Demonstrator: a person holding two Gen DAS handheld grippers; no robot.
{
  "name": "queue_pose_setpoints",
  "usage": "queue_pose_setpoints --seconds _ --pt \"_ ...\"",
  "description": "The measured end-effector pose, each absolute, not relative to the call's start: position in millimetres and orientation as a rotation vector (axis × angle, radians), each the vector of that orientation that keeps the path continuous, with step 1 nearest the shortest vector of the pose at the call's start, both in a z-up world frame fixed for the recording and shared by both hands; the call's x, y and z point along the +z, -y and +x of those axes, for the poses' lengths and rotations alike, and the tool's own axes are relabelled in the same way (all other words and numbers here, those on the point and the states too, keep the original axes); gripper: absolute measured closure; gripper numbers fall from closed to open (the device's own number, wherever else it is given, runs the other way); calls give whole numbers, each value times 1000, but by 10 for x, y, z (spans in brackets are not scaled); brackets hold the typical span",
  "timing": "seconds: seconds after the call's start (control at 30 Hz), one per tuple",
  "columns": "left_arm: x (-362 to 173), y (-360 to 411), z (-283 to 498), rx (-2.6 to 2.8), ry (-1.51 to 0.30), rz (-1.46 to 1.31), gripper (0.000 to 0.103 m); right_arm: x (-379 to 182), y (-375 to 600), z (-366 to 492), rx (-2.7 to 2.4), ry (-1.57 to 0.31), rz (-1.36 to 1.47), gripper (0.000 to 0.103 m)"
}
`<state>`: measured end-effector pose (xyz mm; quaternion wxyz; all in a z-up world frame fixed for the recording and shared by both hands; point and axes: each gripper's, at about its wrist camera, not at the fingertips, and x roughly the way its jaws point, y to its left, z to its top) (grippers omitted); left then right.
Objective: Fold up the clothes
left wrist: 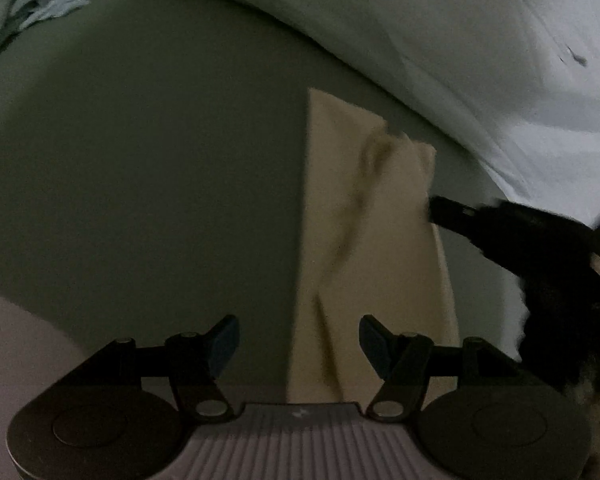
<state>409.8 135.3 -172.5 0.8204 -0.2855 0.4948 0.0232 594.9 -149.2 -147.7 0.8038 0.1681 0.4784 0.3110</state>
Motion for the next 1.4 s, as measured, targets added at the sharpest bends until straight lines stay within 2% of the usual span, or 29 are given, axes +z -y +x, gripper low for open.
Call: queue_pose_setpoints --seconds 0.07,0.1,0.3,0.33,0.4,0.43,0.53,0.73,1.0,1.23,1.3,1.4 --pt "-1745 -1461 4091 59 -1057 -616 36 -1651 1176 6172 632 -1061 278 94" --pt "-1757 -1470 4104 61 -1060 -618 36 -1723 1063 6263 629 -1066 256 102" --pt "-1831 -1524 4184 69 -1077 -628 36 -1744 854 6651 635 -1010 263 103" --pt "-1843 -1533 4198 70 -1080 -629 36 -1705 862 6646 632 -994 252 98" --pt "-1865 -1548 4223 72 -1085 -632 36 -1587 943 6550 630 -963 226 68" --pt "-1851 -1510 4217 60 -1088 -617 36 -1523 1001 6486 632 -948 217 63" --pt "-1850 -1313 4108 33 -1112 -563 36 -1466 1337 6181 633 -955 241 63" --pt "-1862 -911 3701 -14 -1169 -468 36 -1722 2115 5271 614 -1078 288 63" --pt "-1821 -594 3117 -83 -1191 -540 36 -1901 2730 4135 622 -1172 434 63" --pt "-1999 -475 2972 -120 -1233 -628 35 -1984 3107 3584 612 -1225 532 62" --pt "-2014 -472 2957 -114 -1233 -638 35 -1980 3194 3503 577 -1224 529 57" --pt "-2045 -507 2905 -100 -1246 -648 35 -2015 3246 3439 568 -1230 551 57"
